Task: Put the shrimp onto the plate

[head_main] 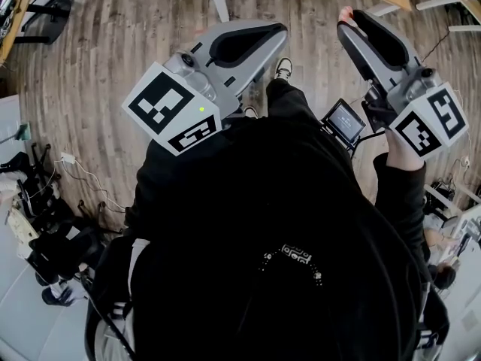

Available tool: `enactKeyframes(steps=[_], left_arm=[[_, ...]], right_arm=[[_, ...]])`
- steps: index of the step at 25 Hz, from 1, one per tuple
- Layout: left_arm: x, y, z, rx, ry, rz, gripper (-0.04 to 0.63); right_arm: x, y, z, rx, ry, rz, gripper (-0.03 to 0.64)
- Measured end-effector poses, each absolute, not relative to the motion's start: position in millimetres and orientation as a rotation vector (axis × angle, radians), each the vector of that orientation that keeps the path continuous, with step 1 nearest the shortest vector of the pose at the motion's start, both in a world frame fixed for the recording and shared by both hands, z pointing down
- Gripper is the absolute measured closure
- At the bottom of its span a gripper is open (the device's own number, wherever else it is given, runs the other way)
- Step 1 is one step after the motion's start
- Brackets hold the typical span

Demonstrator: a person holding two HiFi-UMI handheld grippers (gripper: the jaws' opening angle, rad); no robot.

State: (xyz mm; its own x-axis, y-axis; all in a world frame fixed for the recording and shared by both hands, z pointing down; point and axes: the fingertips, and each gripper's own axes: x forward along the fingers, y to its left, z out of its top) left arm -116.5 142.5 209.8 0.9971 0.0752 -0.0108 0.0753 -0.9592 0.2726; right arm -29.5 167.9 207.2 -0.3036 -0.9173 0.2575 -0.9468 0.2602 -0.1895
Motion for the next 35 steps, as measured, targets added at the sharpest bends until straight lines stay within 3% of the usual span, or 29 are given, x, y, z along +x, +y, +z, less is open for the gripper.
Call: enactKeyframes(steps=[11, 35], left_arm=[[-81.7, 61.0, 214.2, 2.856, -0.033, -0.006, 0.589], [108.7, -57.9, 226.0, 2.861, -0.096, 0.108, 0.591]], right_arm=[[22.3, 84.2, 203.1, 1.744, -2.467, 0.45, 0.463], [209.3, -28.1, 224.1, 1.716, -2.546, 0.515, 0.463]])
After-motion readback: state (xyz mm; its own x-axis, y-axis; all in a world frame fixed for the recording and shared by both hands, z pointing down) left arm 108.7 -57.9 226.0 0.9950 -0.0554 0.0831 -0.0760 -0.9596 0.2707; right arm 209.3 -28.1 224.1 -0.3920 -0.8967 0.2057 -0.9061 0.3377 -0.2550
